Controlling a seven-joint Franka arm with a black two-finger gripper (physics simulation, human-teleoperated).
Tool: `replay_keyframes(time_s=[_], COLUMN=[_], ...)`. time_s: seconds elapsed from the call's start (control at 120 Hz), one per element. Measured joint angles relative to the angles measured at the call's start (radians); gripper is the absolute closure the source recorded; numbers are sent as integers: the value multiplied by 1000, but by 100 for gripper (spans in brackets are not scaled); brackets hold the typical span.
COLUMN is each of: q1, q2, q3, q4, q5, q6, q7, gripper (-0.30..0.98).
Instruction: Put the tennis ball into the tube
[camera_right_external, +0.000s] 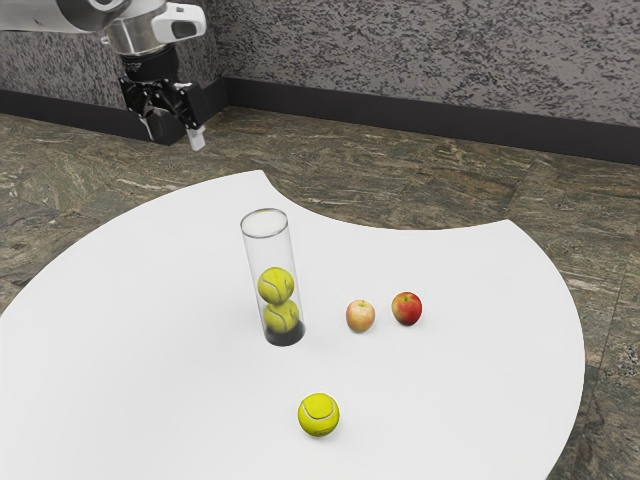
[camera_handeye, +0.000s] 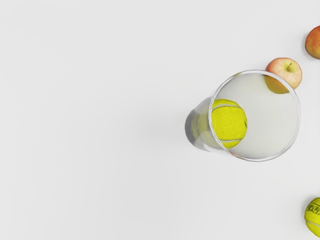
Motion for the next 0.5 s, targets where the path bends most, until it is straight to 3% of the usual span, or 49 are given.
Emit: replay_keyframes(time_s=[0.308,0.5], q1=[9,-21], q2=[-1,-108], q3=[-18,-26], q4=[1,-192], q5=[-1,-25], q6=[-4,-1], q7=[14,18], gripper=[0,0])
